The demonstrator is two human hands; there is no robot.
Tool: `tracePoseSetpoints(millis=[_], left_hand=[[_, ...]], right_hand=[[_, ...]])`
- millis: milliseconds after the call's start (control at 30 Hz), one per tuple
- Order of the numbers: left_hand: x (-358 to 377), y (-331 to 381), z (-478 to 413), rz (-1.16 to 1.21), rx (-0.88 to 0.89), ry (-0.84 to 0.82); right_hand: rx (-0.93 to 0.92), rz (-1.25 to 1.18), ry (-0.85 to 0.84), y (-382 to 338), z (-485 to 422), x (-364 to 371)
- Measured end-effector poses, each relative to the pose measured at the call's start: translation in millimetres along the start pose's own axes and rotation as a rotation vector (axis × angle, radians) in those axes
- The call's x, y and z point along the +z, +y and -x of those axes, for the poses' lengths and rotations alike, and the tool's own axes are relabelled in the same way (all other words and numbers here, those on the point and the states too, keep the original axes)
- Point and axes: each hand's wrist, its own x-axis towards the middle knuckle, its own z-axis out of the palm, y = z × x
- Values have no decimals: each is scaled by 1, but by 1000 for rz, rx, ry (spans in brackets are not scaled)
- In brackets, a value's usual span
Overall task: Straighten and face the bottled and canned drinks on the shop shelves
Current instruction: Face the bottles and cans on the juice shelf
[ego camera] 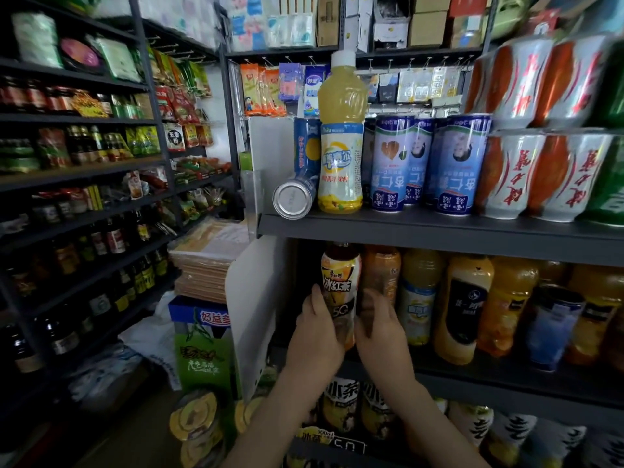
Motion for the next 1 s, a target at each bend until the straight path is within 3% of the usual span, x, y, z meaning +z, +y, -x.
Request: tracePoseSetpoints(millis=[67, 200, 267, 333, 433, 533, 833, 1000], left_hand=[[-30, 26, 23, -173, 93, 130], [-94, 72, 45, -44, 369, 609], [-114, 77, 31, -80, 400, 781], [-126, 73, 10, -194, 309, 731], [-134, 64, -22, -160, 94, 472], [-133, 56, -43, -64, 78, 346], [-150, 57, -42, -121, 246, 675], [-175, 66, -56, 140, 315, 714]], right_hand=[[-53, -53, 55, -14, -4, -15], [-195, -126, 170, -46, -23, -42], [-223, -156, 199, -58, -31, -50], [-235, -175, 200, -65, -36, -55], [-248, -205, 178, -72, -39, -57], [-255, -245, 156, -76, -41, -56], [-303, -247, 138, -85, -56, -59], [-282, -273, 135, -94, -70, -62]])
